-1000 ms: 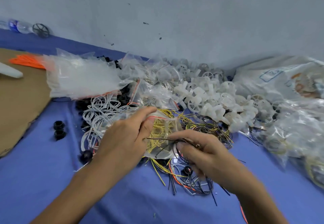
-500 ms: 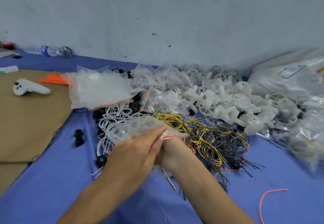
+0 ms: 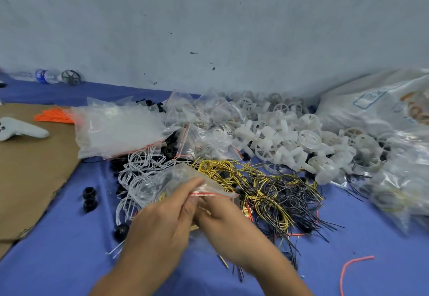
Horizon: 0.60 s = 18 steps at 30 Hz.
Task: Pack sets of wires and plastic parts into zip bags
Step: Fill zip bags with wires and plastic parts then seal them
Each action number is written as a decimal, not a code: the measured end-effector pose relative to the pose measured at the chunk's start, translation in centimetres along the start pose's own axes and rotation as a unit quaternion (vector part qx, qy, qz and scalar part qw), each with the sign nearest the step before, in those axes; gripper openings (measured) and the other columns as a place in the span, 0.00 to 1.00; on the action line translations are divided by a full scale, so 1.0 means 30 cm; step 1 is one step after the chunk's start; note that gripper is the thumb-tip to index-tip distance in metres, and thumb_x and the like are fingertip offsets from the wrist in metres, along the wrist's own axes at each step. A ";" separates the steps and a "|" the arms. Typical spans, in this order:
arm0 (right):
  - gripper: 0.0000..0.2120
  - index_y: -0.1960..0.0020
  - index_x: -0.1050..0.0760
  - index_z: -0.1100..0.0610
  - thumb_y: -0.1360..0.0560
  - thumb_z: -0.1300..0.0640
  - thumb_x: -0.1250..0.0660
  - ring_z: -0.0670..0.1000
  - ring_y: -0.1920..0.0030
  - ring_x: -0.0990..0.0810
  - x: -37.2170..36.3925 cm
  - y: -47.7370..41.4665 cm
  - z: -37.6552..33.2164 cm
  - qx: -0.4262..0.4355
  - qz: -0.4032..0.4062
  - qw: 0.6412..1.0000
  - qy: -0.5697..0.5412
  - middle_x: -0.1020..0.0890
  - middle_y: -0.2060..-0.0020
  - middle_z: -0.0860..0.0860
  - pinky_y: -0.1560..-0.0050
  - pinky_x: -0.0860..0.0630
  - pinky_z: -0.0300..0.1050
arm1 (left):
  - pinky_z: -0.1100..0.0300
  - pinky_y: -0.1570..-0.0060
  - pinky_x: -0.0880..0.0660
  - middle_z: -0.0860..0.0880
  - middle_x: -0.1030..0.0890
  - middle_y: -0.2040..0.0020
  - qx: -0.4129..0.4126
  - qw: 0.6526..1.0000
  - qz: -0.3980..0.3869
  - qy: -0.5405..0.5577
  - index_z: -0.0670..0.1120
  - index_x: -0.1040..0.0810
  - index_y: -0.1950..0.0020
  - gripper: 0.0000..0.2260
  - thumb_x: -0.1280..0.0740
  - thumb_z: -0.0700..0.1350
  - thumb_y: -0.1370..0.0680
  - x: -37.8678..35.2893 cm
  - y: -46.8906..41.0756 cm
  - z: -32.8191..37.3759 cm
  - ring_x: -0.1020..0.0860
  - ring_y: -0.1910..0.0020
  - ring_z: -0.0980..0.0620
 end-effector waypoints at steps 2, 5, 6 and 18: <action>0.13 0.45 0.21 0.50 0.20 0.62 0.40 0.47 0.44 0.19 0.037 0.052 -0.020 0.041 -0.016 0.999 0.001 0.17 0.48 0.47 0.40 0.23 0.48 | 0.53 0.63 0.26 0.59 0.24 0.71 0.007 1.000 0.009 0.016 0.75 0.33 0.35 0.18 0.49 0.63 0.23 0.011 -0.010 -0.010 0.26 0.69 0.55; 0.14 0.42 0.17 0.52 0.20 0.65 0.37 0.51 0.46 0.17 0.187 0.116 -0.005 0.017 0.020 0.997 -0.075 0.15 0.49 0.50 0.44 0.20 0.46 | 0.58 0.71 0.30 0.58 0.25 0.71 0.007 0.999 0.016 0.028 0.74 0.33 0.35 0.17 0.46 0.62 0.23 0.028 -0.015 -0.019 0.28 0.72 0.56; 0.14 0.42 0.18 0.54 0.20 0.66 0.37 0.51 0.46 0.16 0.241 0.133 0.003 0.011 0.042 0.995 -0.090 0.14 0.50 0.51 0.46 0.20 0.43 | 0.61 0.72 0.33 0.57 0.26 0.72 0.006 0.999 0.018 0.034 0.74 0.32 0.35 0.16 0.46 0.61 0.22 0.033 -0.015 -0.020 0.29 0.74 0.57; 0.14 0.37 0.22 0.50 0.21 0.54 0.35 0.51 0.43 0.22 0.769 -0.033 0.409 -0.145 0.230 0.915 0.297 0.23 0.35 0.53 0.45 0.26 0.47 | 0.65 0.75 0.32 0.53 0.26 0.72 0.008 0.995 0.044 0.091 0.67 0.24 0.39 0.14 0.42 0.61 0.22 0.110 -0.117 -0.034 0.32 0.76 0.58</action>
Point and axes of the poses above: each hand's wrist, its own y-axis away from the middle knuckle, its own x-axis out of the back of the hand, z = x × y, the point moved 9 cm from there along -y, towards the middle knuckle
